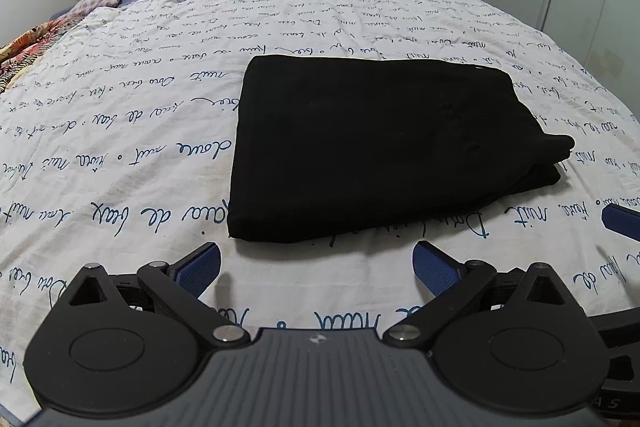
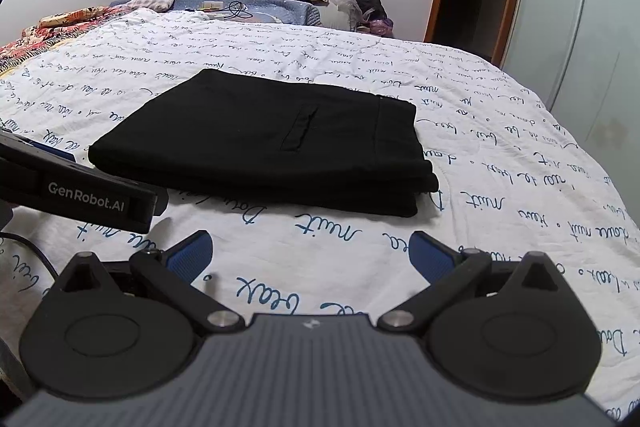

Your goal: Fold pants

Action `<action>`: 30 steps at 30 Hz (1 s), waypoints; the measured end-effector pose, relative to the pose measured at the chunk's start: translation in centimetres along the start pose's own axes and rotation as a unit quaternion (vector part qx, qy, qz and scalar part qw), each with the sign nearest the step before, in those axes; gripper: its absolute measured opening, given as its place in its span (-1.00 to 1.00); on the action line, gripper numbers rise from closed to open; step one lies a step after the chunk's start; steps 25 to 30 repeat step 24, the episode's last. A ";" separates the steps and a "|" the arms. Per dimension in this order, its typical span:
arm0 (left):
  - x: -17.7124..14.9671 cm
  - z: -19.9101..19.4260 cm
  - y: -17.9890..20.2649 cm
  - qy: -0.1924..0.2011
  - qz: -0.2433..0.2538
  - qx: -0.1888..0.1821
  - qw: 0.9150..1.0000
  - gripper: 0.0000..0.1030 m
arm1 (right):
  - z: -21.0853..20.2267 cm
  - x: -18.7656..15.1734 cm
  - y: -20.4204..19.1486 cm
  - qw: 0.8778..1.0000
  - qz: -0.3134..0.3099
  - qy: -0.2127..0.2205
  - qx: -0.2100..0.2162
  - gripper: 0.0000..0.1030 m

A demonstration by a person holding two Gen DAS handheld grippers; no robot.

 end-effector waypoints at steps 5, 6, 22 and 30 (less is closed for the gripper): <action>0.0 0.0 0.0 0.000 0.000 0.001 1.000 1.00 | 0.0 -0.1 0.0 1.000 -0.002 0.000 -0.002 1.00; 0.0 0.1 0.0 0.000 0.000 0.001 1.000 1.00 | 0.0 -0.1 0.0 1.000 -0.002 0.000 -0.002 1.00; 0.3 -0.6 0.3 0.029 0.022 0.015 0.999 1.00 | 0.3 -0.3 0.0 1.000 -0.008 -0.001 -0.005 1.00; 0.3 -0.6 0.3 0.025 0.022 0.013 0.999 1.00 | 0.2 -0.3 0.0 1.000 -0.008 -0.001 -0.005 1.00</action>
Point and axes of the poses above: each gripper's, at about its wrist camera, not at the fingertips, and z roughly the way its jaws point, y to its right, x to its top, the point moved 10 cm from there along z, roughly the way its jaws point, and after that the axes turned 1 degree about -z, right-handed, at the moved point
